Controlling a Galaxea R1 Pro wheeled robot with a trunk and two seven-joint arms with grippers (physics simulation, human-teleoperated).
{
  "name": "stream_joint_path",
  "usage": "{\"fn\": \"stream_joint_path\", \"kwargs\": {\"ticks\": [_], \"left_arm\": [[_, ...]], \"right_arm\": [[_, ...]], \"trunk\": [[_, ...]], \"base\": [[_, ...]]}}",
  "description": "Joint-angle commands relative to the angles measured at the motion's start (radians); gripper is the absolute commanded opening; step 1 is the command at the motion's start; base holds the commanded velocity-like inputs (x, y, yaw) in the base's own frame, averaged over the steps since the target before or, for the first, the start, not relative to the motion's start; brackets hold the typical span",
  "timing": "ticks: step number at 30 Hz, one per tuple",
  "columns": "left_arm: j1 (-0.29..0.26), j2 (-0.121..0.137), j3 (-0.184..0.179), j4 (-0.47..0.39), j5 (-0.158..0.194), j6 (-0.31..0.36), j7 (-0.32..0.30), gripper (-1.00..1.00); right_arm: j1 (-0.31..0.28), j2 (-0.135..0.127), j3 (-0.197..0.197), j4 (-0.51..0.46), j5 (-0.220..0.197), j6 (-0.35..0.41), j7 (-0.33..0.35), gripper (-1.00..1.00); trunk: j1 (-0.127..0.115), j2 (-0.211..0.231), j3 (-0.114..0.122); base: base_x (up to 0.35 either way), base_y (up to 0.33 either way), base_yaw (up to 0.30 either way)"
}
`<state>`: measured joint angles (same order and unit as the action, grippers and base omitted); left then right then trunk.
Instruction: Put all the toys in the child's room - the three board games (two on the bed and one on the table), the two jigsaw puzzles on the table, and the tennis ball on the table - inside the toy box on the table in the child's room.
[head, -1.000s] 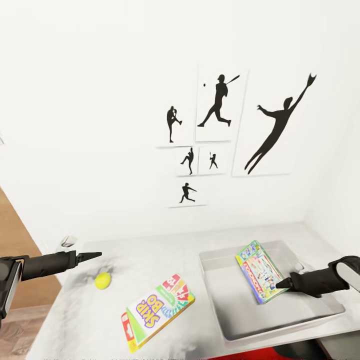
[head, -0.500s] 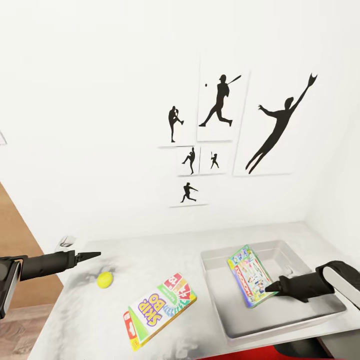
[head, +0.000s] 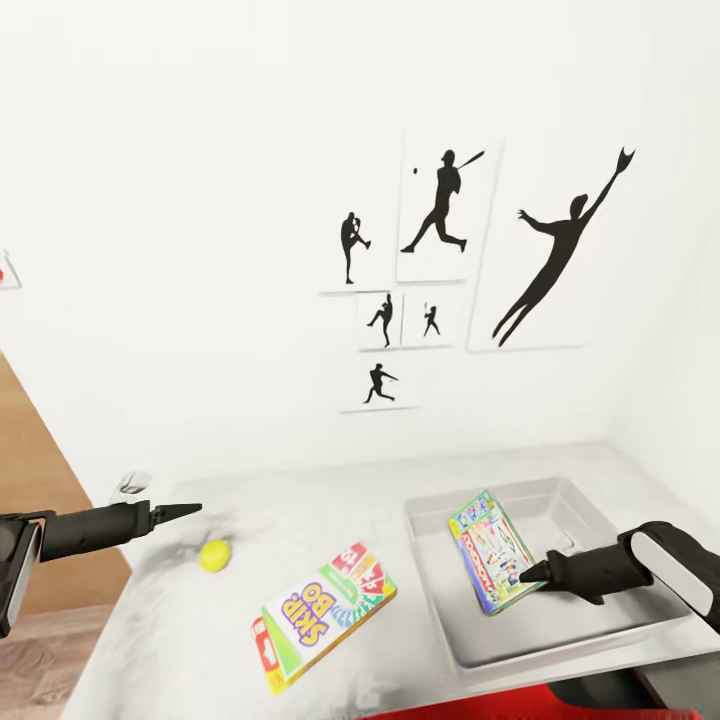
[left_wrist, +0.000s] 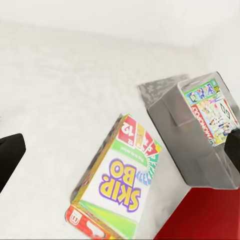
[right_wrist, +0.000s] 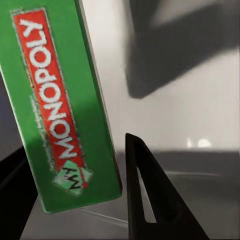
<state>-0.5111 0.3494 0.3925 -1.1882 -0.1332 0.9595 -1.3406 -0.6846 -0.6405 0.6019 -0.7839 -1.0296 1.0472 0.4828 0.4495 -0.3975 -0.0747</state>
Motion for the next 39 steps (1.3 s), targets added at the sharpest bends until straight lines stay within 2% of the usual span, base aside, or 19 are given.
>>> {"fn": "stream_joint_path", "kwargs": {"ticks": [1,11,22,36,39], "left_arm": [[-0.001,-0.001,0.001,-0.001,-0.011,0.01,-0.01,1.0],[-0.001,-0.001,0.002,-0.001,-0.012,0.01,-0.009,1.0],[-0.001,-0.001,0.002,-0.001,-0.013,0.01,-0.01,1.0],[-0.001,0.0,0.002,-0.001,-0.013,0.01,-0.011,1.0],[-0.001,0.0,0.002,-0.001,-0.013,0.01,-0.011,1.0]], "right_arm": [[-0.002,-0.001,0.004,0.001,0.007,0.0,0.01,-1.0],[-0.003,0.036,0.014,0.018,0.01,0.0,0.01,-1.0],[-0.003,0.042,0.026,0.017,0.017,0.0,0.01,-1.0],[-0.01,0.044,0.026,0.018,0.017,0.0,0.01,-1.0],[-0.01,0.051,0.027,0.019,0.017,0.0,0.01,-1.0]], "trunk": [[0.0,-0.003,-0.002],[0.0,-0.003,-0.002],[0.0,-0.003,-0.004],[0.0,-0.003,-0.026],[0.0,-0.003,-0.031]], "base": [[-0.13,0.09,0.0],[-0.029,0.017,0.0],[-0.005,0.0,0.0],[0.0,0.0,0.0],[0.0,0.0,0.0]]}}
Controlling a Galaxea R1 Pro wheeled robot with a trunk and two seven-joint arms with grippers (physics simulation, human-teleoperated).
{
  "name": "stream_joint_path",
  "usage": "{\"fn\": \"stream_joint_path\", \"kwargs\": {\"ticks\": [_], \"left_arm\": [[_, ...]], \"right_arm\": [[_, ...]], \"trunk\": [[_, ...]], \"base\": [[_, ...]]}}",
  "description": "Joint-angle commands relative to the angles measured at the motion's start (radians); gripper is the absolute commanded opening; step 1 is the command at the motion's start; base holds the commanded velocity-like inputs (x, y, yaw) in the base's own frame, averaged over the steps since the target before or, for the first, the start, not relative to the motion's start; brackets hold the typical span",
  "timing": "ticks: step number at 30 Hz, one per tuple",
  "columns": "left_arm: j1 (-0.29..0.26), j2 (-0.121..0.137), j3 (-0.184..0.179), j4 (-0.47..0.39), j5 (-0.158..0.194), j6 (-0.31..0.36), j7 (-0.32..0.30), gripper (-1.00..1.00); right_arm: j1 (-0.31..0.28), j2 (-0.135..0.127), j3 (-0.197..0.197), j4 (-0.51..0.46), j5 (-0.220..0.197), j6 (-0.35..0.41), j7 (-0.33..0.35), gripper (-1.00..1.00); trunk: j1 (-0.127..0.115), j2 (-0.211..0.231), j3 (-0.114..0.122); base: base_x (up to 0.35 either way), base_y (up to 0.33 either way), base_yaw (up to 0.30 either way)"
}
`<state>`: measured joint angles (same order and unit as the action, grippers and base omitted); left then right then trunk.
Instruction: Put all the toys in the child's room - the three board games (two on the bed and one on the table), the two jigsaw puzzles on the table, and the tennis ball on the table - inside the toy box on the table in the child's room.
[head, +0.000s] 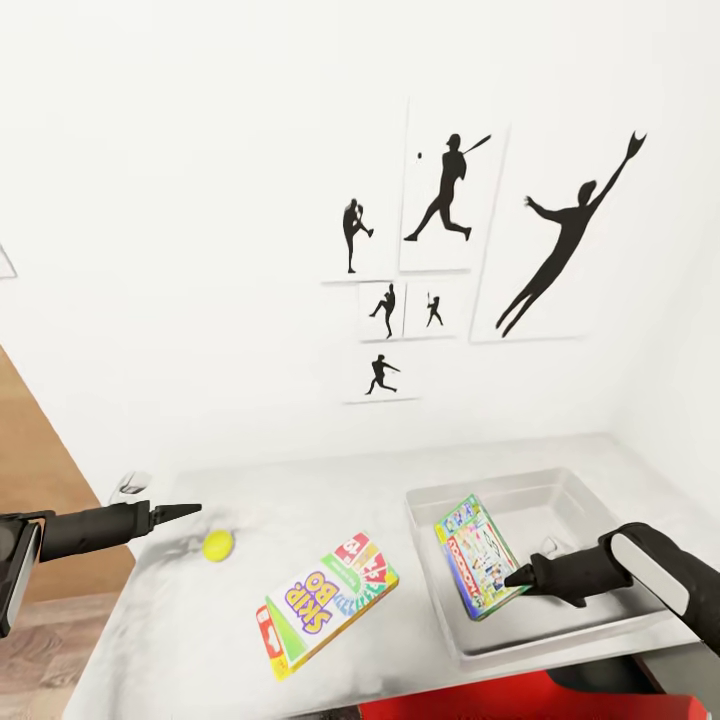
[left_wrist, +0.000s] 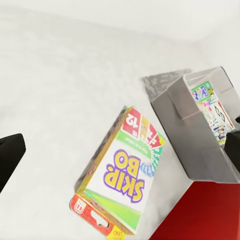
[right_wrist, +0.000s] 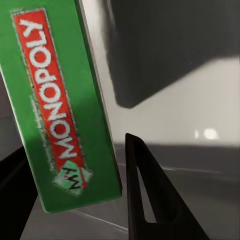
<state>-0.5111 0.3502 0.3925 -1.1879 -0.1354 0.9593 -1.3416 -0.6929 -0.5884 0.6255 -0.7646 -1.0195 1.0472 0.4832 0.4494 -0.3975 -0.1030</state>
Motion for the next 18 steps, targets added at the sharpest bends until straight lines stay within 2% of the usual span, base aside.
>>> {"fn": "stream_joint_path", "kwargs": {"ticks": [1,18], "left_arm": [[-0.001,0.0,0.002,-0.001,-0.01,0.01,-0.01,1.0],[-0.001,0.0,0.002,-0.001,-0.01,0.01,-0.01,1.0]], "right_arm": [[-0.002,0.001,0.004,0.0,0.007,0.0,0.009,-1.0],[-0.002,0.006,0.004,0.002,0.007,0.0,0.009,-1.0]], "trunk": [[0.001,-0.003,-0.004],[0.001,-0.003,-0.032]], "base": [[0.0,0.0,0.0],[0.0,0.026,0.0]]}}
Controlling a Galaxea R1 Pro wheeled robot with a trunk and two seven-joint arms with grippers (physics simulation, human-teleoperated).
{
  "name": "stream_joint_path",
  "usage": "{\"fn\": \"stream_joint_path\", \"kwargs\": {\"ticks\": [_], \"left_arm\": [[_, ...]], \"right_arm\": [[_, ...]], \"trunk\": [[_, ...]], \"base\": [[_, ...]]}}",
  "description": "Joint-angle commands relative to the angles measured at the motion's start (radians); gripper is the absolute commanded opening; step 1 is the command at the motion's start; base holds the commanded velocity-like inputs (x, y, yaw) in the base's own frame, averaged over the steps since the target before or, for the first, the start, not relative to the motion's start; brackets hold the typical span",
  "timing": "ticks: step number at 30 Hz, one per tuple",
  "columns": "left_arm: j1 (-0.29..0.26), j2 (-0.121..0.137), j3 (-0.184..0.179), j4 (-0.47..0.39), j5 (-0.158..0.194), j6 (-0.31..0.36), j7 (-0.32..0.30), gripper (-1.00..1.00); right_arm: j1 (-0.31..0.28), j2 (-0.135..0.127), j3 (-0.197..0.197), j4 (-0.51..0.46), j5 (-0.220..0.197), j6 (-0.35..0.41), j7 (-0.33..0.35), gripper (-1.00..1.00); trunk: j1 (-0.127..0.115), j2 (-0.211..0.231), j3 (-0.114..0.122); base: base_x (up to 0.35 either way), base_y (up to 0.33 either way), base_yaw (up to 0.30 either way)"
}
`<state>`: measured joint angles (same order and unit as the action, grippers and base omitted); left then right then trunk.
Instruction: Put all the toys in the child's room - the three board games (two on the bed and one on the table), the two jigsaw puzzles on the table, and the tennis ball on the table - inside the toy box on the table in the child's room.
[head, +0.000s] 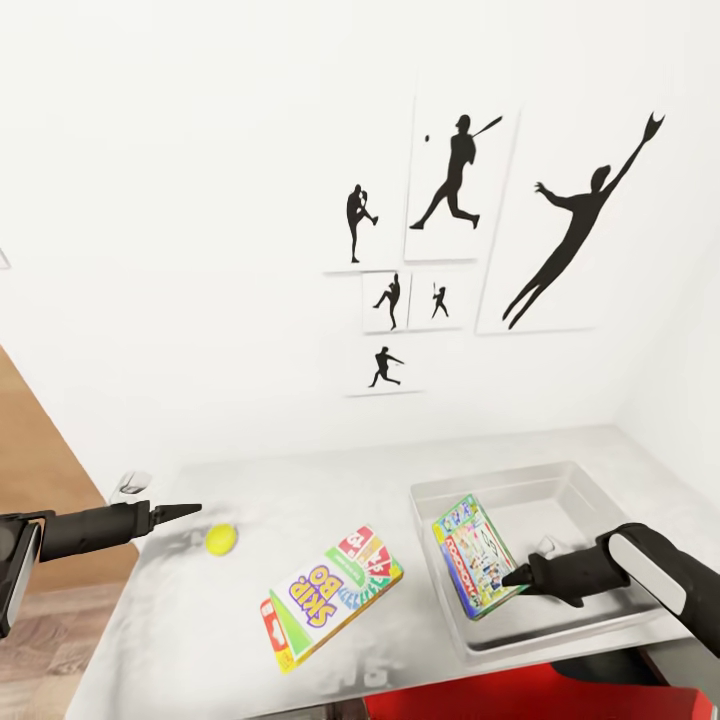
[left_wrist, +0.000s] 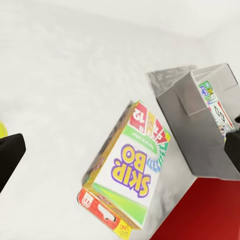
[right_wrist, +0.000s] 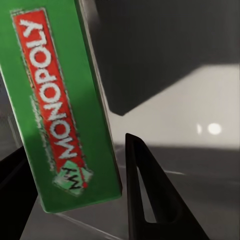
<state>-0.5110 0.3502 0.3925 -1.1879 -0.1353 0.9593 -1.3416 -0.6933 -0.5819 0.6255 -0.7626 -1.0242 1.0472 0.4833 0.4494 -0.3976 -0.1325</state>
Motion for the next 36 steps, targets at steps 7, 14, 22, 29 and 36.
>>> {"fn": "stream_joint_path", "kwargs": {"ticks": [7,14,22,29,36], "left_arm": [[-0.001,-0.002,0.002,-0.001,-0.01,0.01,-0.01,1.0],[-0.001,-0.002,0.002,-0.001,-0.01,0.01,-0.008,1.0],[-0.001,-0.002,0.002,-0.001,-0.01,0.01,-0.009,1.0],[-0.001,-0.002,0.002,-0.001,-0.01,0.01,-0.009,1.0],[-0.001,-0.002,0.002,-0.001,-0.01,0.01,-0.009,1.0]], "right_arm": [[-0.009,-0.002,0.003,0.0,0.012,0.0,0.009,-1.0],[-0.015,-0.002,0.003,0.001,0.011,0.0,0.009,-1.0],[-0.016,-0.001,0.003,0.007,0.012,0.0,0.009,1.0],[-0.016,-0.001,0.003,0.008,0.012,0.0,0.009,1.0],[-0.015,-0.001,0.003,0.008,0.012,0.0,0.009,1.0]], "trunk": [[0.001,-0.002,-0.01],[0.001,-0.002,-0.011],[0.001,-0.002,-0.011],[0.001,-0.002,-0.011],[0.001,-0.002,-0.011]], "base": [[0.0,0.0,0.0],[0.0,0.0,0.0],[0.0,0.0,0.0],[0.0,0.0,0.0],[0.0,0.0,0.0]]}}
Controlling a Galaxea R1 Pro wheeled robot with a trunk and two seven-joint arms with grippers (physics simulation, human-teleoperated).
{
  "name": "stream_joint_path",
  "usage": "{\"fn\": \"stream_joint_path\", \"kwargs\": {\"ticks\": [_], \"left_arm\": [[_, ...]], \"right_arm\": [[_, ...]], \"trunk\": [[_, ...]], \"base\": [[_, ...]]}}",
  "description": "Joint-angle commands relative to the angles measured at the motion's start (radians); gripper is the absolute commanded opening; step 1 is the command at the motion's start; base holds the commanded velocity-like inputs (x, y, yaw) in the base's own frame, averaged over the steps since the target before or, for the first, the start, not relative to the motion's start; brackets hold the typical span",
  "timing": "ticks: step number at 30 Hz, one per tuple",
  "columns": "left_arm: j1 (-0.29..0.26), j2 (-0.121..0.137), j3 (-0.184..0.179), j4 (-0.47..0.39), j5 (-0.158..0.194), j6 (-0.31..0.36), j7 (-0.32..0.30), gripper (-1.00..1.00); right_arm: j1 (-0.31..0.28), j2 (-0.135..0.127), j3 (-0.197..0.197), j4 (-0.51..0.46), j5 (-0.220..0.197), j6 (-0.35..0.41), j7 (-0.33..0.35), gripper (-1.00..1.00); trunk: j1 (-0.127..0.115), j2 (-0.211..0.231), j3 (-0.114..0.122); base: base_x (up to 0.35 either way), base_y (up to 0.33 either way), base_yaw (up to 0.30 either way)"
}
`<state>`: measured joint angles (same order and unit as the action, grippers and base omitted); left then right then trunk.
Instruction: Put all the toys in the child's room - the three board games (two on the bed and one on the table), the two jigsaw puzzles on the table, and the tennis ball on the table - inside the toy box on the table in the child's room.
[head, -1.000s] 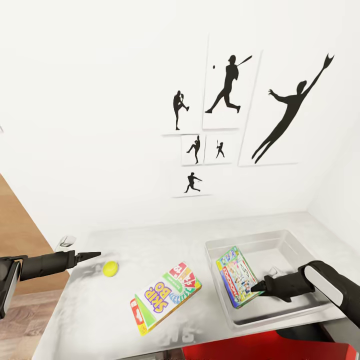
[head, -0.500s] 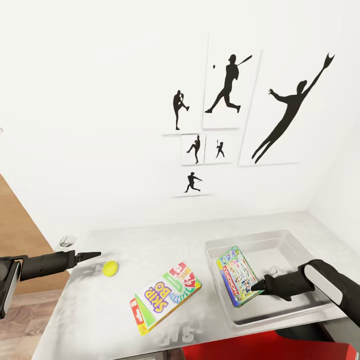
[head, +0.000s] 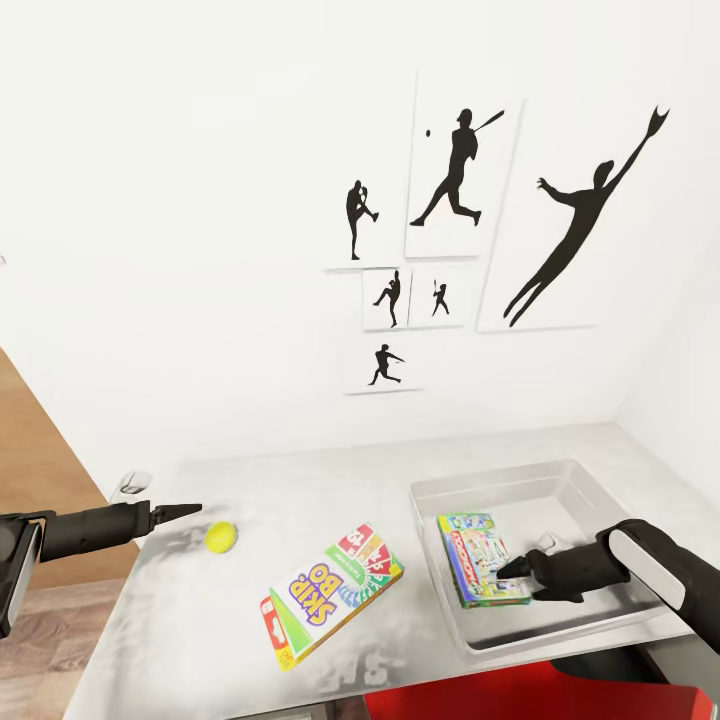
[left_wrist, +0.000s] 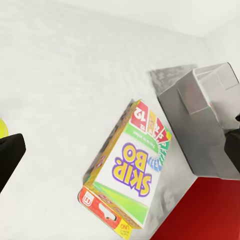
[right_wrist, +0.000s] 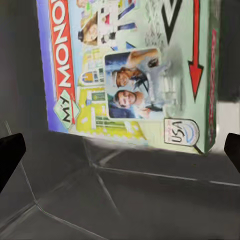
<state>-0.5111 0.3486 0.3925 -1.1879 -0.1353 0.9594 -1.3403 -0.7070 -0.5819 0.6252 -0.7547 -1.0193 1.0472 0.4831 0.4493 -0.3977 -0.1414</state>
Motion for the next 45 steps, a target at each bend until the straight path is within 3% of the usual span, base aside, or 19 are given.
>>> {"fn": "stream_joint_path", "kwargs": {"ticks": [1,17,38,43,45], "left_arm": [[-0.001,0.0,0.002,-0.001,-0.01,0.01,-0.01,1.0],[-0.001,0.0,0.002,-0.001,-0.01,0.01,-0.01,1.0],[-0.001,0.0,0.002,-0.001,-0.012,0.01,-0.01,1.0],[-0.001,0.0,0.002,-0.001,-0.012,0.01,-0.01,1.0],[-0.001,0.0,0.002,-0.001,-0.012,0.01,-0.01,1.0]], "right_arm": [[-0.002,-0.001,0.004,0.0,0.007,0.0,0.009,1.0],[-0.008,-0.009,0.004,-0.002,0.007,0.0,0.009,1.0],[-0.018,-0.025,-0.003,-0.017,-0.002,0.0,0.011,1.0],[-0.017,-0.054,-0.008,-0.082,-0.004,0.0,0.015,1.0],[-0.014,-0.088,-0.016,-0.159,-0.008,0.0,0.017,1.0]], "trunk": [[0.001,-0.002,-0.002],[0.001,-0.002,-0.001],[0.001,-0.002,0.03],[0.001,-0.002,0.038],[0.001,-0.002,0.041]], "base": [[0.0,0.0,0.0],[0.0,0.0,0.0],[0.0,0.0,0.0],[0.0,0.0,0.0],[0.0,0.0,0.0]]}}
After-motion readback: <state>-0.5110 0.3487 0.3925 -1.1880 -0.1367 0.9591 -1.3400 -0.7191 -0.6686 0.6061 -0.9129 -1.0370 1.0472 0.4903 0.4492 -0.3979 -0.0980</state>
